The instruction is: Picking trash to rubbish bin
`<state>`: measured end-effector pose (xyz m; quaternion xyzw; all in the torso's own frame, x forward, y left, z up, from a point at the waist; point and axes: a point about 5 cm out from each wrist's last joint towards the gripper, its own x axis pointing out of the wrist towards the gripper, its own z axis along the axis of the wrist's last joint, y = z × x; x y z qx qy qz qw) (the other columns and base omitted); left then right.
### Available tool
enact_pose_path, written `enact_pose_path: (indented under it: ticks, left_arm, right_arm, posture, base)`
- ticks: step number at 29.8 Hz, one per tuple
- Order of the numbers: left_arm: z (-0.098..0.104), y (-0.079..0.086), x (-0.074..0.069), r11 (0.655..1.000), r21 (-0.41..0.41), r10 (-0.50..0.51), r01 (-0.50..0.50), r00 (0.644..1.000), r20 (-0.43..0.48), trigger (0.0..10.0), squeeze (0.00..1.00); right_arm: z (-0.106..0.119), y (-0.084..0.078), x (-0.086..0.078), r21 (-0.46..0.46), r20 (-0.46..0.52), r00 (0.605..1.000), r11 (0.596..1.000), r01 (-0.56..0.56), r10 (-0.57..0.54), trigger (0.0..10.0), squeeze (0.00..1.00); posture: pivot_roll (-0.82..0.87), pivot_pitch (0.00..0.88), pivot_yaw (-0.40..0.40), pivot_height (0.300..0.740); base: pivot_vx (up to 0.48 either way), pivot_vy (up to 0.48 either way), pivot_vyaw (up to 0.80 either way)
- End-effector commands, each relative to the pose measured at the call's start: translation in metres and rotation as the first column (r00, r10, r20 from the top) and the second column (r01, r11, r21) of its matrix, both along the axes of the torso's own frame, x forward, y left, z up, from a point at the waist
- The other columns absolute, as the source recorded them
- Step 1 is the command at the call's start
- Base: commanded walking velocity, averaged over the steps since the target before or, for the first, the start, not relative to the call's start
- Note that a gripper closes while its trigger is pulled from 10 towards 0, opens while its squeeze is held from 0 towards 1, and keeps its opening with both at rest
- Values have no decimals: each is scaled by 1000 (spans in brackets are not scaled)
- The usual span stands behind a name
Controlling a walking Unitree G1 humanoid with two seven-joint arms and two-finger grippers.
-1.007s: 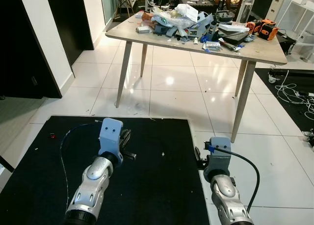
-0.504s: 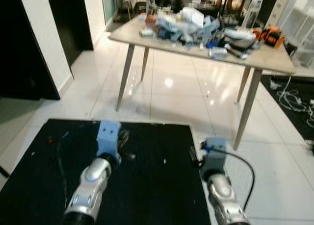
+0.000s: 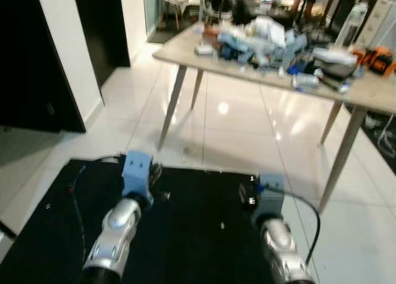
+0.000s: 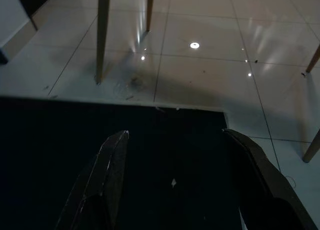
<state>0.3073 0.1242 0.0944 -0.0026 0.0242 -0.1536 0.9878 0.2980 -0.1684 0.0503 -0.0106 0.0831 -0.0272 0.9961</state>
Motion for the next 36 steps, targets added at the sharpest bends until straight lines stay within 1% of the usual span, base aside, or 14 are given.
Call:
enact_pose_path:
  ticks: [1, 4, 31, 36]
  left_arm:
    - [-2, -3, -1, 1000, 13, -14, 14, 1000, -5, 10000, 0]
    - [-2, -4, -1, 1000, 13, -15, 15, 1000, -5, 10000, 0]
    - [-2, -7, -2, 1000, 12, -25, 25, 1000, -3, 10000, 0]
    - [-3, -7, -2, 1000, 10, -22, 22, 1000, -5, 10000, 0]
  right_arm:
    - [-4, -7, -4, -7, -21, 1000, 1000, 18, -18, 10000, 0]
    - [-4, -8, -4, -9, -19, 1000, 1000, 19, -19, 10000, 0]
    - [-4, -10, -4, -9, -19, 999, 1000, 28, -29, 10000, 0]
    - [-3, -11, -4, -13, -21, 1000, 1000, 23, -23, 10000, 0]
  posture:
    - [-40, 37, 30, 740]
    - [-42, 34, 30, 740]
    - [-44, 46, 28, 740]
    - [-48, 53, 27, 740]
  base:
    - [409, 0, -800]
    - [409, 0, -692]
    - [410, 0, 0]
    - [409, 0, -640]
